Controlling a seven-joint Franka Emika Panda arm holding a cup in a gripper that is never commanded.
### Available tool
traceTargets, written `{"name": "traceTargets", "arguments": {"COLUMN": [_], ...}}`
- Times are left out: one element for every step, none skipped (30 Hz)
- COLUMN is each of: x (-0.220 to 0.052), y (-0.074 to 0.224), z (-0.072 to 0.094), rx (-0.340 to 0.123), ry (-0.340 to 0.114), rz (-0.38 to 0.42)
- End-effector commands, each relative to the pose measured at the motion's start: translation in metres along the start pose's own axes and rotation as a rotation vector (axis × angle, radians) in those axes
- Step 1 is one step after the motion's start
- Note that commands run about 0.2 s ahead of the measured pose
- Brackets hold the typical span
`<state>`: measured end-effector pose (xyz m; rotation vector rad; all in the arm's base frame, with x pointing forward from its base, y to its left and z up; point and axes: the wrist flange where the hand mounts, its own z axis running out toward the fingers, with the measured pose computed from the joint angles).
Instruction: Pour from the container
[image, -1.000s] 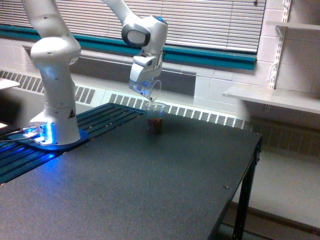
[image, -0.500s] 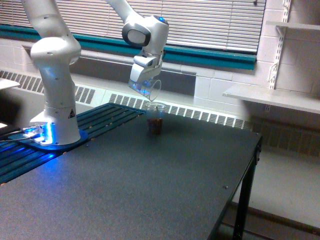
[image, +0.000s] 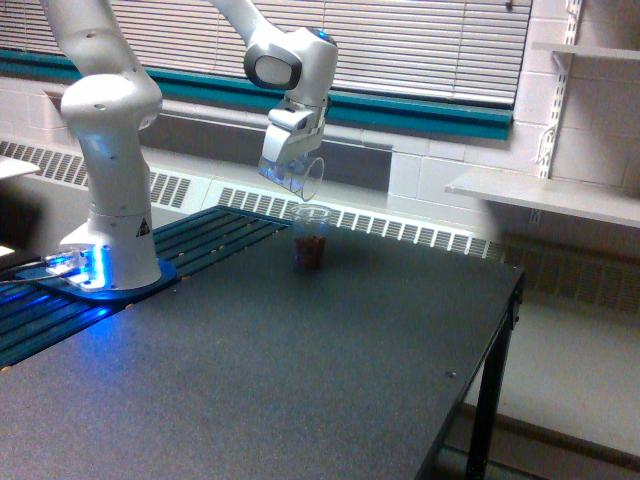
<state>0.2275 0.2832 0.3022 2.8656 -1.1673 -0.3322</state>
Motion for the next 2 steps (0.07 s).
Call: {"name": "traceTargets", "arguments": {"x": [0.0023,0.0023], "y": [0.0001,0.0], "z": [0.0001,0.0002], "rx": [0.001,0.001], "ry": [0.03,0.03], "rz": [0.002,0.002]}}
